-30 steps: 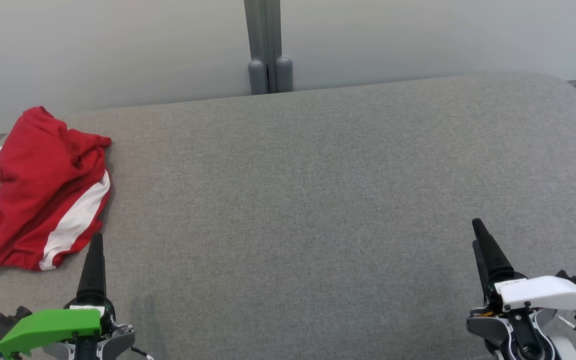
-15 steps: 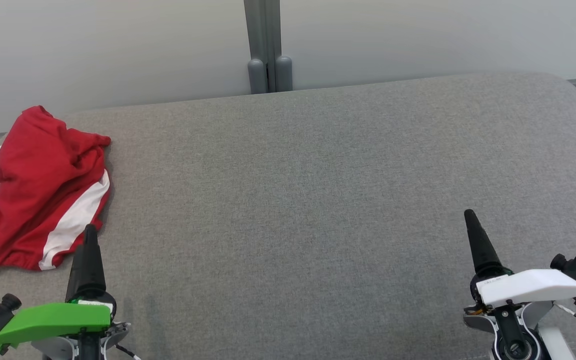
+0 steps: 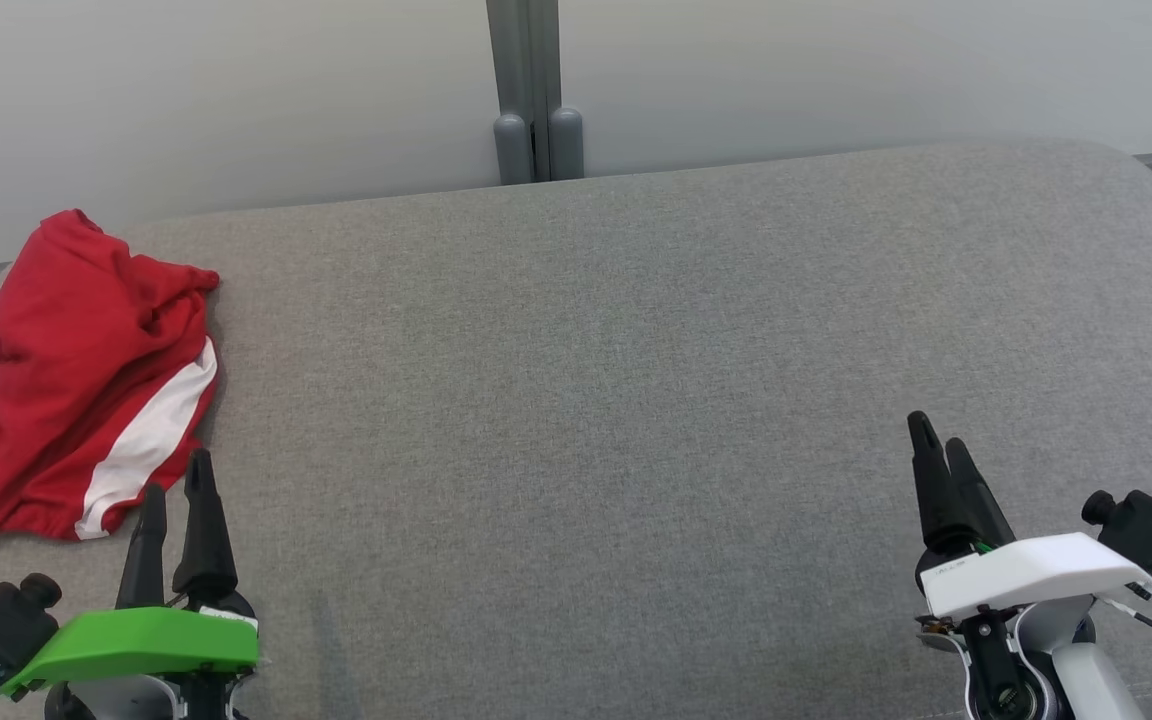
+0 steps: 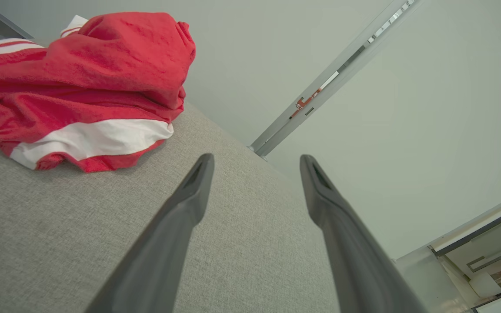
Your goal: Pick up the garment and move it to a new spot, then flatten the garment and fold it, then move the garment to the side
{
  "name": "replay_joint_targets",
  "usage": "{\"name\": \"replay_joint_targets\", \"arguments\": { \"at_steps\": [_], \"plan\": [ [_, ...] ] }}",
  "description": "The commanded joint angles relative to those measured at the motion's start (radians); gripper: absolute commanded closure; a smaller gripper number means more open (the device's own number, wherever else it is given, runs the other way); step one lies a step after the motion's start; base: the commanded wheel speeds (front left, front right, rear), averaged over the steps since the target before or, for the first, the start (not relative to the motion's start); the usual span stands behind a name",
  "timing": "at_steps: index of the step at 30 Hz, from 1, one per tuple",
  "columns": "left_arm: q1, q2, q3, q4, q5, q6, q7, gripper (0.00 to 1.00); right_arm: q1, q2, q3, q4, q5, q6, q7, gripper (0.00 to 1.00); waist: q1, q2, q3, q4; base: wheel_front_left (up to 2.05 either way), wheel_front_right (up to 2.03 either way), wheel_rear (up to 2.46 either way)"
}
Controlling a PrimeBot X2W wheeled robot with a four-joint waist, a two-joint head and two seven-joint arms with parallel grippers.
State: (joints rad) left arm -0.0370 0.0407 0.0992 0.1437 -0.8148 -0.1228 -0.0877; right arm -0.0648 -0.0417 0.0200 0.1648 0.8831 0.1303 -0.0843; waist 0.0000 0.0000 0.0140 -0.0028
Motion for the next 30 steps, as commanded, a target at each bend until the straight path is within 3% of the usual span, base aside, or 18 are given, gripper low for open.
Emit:
{"name": "replay_joint_targets", "arguments": {
  "at_steps": [1,30],
  "plan": [
    [0.001,0.010,-0.001,-0.014,0.044,0.002,-0.010,0.00,-0.017,-0.006,0.006,-0.014,-0.038,0.000,-0.014,0.00,0.0000,0.0000,0.000,0.000,0.00,0.00,0.00],
    [0.036,0.024,-0.040,-0.024,0.415,-0.002,-0.088,0.00,-0.009,-0.008,0.053,-0.013,-0.399,0.000,-0.091,0.00,0.0000,0.0000,-0.002,0.001,0.00,0.00,0.00]
  ]
}}
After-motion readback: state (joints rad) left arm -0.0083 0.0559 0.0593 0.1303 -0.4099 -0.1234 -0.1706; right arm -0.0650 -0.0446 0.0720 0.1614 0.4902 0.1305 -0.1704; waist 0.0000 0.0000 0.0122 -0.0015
